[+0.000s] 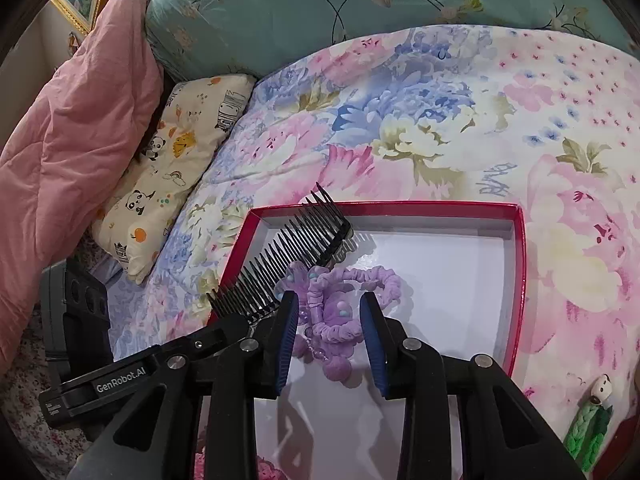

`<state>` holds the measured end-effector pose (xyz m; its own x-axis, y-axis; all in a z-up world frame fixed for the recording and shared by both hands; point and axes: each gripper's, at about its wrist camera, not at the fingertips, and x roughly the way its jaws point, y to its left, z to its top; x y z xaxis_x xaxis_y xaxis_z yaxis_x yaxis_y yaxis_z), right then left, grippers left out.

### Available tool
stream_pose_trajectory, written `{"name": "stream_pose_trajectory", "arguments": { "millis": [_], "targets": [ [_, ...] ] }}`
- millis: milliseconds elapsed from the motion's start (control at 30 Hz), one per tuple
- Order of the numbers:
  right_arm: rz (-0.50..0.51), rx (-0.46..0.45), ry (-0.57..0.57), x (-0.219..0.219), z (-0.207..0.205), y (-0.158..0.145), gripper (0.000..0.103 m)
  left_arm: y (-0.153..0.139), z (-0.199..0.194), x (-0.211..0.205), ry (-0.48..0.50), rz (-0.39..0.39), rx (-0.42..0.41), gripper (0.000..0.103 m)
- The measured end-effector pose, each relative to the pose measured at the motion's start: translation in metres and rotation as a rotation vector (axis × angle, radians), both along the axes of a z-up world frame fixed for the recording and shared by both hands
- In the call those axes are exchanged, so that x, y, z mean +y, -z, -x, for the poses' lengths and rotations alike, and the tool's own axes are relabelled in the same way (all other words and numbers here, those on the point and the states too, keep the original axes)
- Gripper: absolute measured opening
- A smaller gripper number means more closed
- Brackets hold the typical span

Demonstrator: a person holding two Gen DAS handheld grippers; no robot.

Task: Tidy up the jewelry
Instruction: 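Carry the hair tie and comb into the tray and release both, then grasp the pearl bracelet with the right tool while the left tool grasps the green braided bracelet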

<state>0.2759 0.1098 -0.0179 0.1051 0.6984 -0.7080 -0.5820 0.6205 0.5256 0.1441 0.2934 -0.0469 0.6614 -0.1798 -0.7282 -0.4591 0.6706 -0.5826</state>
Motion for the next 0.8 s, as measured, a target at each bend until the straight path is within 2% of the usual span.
{"name": "stream_pose_trajectory", "arguments": {
  "millis": [233,300,433,633,800],
  "targets": [
    [-0.021,0.004,0.018,-0.018,0.006,-0.008,0.034,-0.011,0.019,-0.011,0.001,-0.002,-0.012,0.044],
    [-0.027,0.007,0.03,-0.029,0.01,-0.011,0.035,-0.016,0.026,-0.016,0.004,-0.01,-0.02,0.045],
    [-0.049,0.001,0.059,-0.059,0.023,-0.02,0.046,-0.026,0.036,-0.03,0.029,-0.022,-0.026,0.045],
    [-0.057,0.012,0.116,-0.109,0.039,-0.023,0.046,-0.038,0.043,-0.056,0.073,-0.036,-0.036,0.045],
    [-0.06,0.021,0.211,-0.162,0.046,-0.026,0.046,-0.044,0.046,-0.076,0.104,-0.04,-0.037,0.045]
  ]
}}
